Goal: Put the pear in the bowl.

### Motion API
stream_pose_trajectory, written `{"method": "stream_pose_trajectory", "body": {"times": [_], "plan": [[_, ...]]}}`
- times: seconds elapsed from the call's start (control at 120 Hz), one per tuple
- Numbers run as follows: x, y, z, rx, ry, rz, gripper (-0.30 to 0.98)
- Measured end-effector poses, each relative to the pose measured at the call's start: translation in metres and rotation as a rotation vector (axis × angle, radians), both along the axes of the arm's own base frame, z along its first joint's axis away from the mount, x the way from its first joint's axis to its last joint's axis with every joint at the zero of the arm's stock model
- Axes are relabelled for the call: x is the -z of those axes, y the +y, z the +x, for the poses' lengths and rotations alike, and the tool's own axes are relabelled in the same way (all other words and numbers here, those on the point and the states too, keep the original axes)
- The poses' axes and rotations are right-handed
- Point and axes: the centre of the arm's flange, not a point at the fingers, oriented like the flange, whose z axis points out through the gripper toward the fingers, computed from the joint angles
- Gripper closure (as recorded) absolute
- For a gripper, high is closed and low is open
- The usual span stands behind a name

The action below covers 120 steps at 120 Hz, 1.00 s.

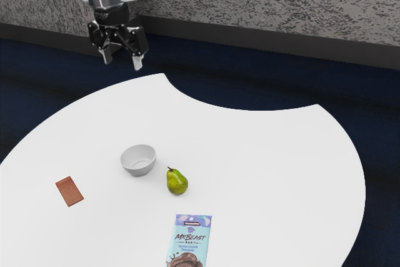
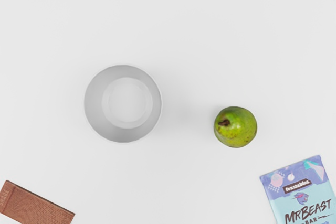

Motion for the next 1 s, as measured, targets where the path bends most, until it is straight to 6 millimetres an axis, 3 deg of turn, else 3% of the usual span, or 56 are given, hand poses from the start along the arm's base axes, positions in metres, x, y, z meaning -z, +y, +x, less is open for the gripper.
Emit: {"method": "stream_pose_trajectory", "body": {"times": [0.217,0.35,0.517,0.625,0.708,0.867,1.0], "plan": [[-0.003,-0.003,0.000,-0.002,-0.007,-0.005,0.00],[0.005,-0.004,-0.001,-0.015,0.010,-0.013,0.00],[0.069,-0.008,0.001,-0.026,0.087,-0.014,0.00],[0.133,-0.014,-0.007,-0.024,0.130,-0.014,0.00],[0.171,-0.023,-0.013,-0.042,0.141,-0.028,0.00],[0.198,-0.041,-0.014,-0.118,0.103,-0.053,0.00],[0.218,-0.047,-0.016,-0.283,0.093,-0.081,0.00]]}}
